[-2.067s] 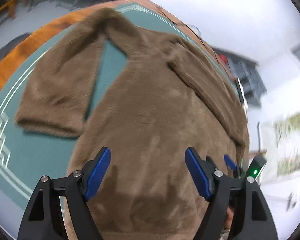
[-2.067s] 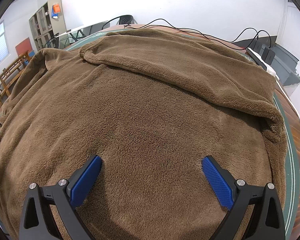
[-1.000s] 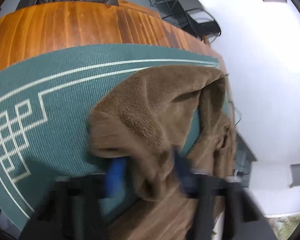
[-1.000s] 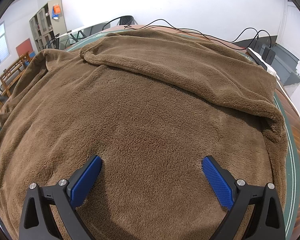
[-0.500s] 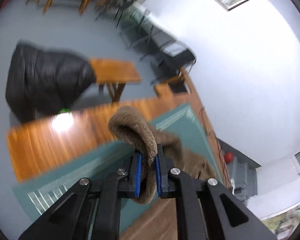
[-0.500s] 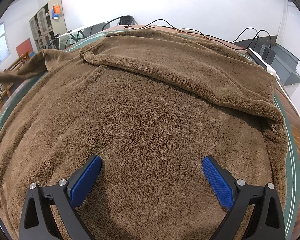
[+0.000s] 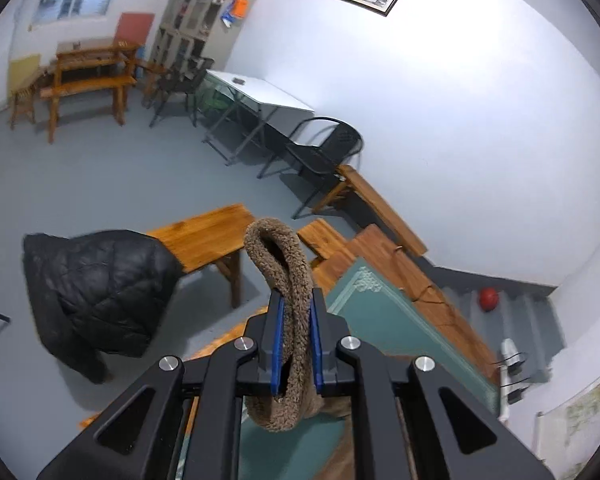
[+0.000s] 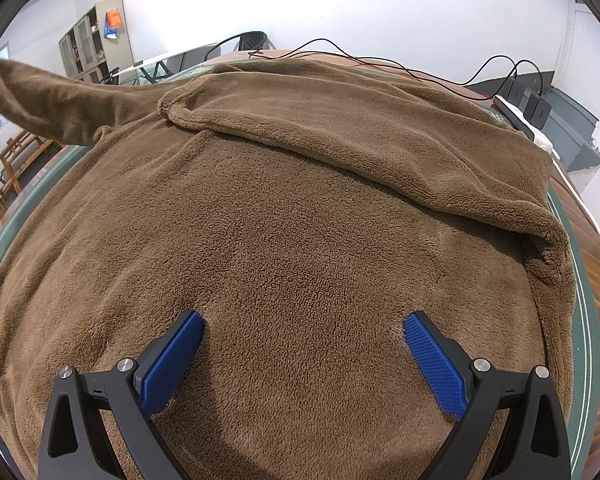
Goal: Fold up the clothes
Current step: 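Carry the held sleeve across the fleece body with the left gripper and release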
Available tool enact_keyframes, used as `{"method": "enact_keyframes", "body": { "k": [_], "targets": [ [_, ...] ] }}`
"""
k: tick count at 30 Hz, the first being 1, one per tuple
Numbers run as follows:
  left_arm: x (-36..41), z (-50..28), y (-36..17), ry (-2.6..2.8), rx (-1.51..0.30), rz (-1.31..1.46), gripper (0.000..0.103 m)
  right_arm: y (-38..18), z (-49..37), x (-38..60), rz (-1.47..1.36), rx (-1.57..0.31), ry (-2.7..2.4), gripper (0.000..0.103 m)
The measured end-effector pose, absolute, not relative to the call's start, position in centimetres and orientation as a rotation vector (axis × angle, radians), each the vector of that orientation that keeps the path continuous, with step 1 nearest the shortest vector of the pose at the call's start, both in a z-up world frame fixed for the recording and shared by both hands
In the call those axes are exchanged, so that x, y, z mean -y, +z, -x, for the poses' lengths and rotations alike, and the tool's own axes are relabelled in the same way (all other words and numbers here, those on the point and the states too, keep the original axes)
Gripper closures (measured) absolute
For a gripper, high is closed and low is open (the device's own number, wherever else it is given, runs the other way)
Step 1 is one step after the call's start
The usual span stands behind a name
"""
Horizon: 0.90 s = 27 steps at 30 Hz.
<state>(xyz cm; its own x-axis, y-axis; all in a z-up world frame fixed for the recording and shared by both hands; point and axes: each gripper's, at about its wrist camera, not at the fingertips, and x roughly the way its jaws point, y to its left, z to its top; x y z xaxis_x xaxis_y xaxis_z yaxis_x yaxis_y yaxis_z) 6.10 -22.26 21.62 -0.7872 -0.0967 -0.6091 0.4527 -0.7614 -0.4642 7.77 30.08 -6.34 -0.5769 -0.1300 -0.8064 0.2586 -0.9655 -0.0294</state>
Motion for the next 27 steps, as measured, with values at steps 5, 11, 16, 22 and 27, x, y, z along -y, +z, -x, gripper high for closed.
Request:
{"method": "enact_keyframes", "body": {
  "k": [5,11,16,22,27],
  "targets": [
    [20.7,-2.3,23.3,-2.658,-1.017,-0.841,0.090,-6.4,-7.7,-30.0,-1.314,-0.212,-2.601,0.001],
    [10.4,3.4,24.4,-2.888,-0.945,-0.993,0.090,-6.4,-7.7,-30.1,-1.313,-0.211,-2.601,0.001],
    [0.2,8.3,24.1,-3.077,-0.896,-1.189,0.090,-6.4,-7.7,-30.1,-1.313,-0.211,-2.601,0.001],
    [-13.2,12.3,19.9,-3.173,-0.837,-1.559,0.090,-6.4,-7.7,-30.1,-1.313,-0.211,-2.601,0.001],
    [-22.2,13.9,15.5,-3.153,-0.713,-1.861,0.090,-6.4,-7.7,-30.1,-1.313,-0.211,-2.601,0.001]
  ]
}}
